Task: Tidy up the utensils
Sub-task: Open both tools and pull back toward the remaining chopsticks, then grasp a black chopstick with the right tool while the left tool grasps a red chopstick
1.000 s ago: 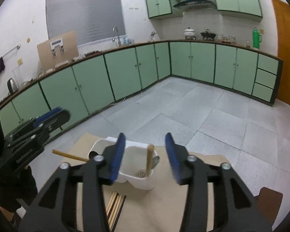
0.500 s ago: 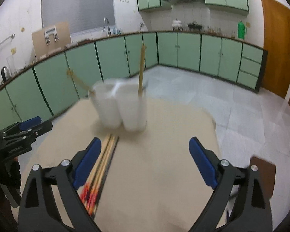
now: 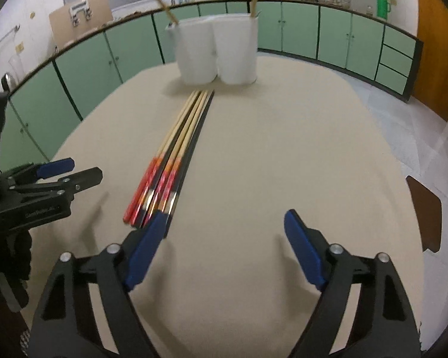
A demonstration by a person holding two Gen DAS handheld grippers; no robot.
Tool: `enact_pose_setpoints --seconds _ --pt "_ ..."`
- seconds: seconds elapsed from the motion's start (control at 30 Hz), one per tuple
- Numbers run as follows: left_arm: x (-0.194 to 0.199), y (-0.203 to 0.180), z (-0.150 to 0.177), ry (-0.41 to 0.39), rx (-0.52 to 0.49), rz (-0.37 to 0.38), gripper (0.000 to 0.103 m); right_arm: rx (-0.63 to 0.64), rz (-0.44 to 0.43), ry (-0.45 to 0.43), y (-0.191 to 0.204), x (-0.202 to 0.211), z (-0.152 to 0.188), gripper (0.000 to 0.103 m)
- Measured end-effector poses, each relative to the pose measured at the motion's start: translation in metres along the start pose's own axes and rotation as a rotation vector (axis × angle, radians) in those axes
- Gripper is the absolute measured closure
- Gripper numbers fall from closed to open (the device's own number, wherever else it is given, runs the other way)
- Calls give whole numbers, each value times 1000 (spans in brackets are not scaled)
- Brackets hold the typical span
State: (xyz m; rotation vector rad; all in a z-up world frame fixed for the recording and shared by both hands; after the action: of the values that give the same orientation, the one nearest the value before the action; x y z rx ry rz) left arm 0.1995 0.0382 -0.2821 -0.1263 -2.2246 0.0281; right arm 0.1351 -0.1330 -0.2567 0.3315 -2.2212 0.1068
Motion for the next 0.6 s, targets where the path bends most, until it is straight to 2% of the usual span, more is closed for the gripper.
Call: enact_pose_setpoints --seconds 0.17,0.43,0.6 --pt "-1 2 9 24 2 -5 29 20 -17 34 12 -9 4 38" --pt "-2 -3 8 27 8 10 27 77 19 30 22 -15 1 43" --pt "-2 -5 9 31 8 10 26 58 50 29 9 -12 2 49"
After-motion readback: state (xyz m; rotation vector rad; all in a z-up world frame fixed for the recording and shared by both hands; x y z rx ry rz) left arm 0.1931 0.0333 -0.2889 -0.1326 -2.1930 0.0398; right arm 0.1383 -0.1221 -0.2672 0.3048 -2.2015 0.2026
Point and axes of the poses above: each gripper's, at about its wrist camera, not at the fingertips, and x roughly against the way its jaws point, y to its left, z to its underside, the point moved 9 cm from there along -x, roughly the way its jaws point, and after that the axes turned 5 degrees about x, right-handed, at the moved point
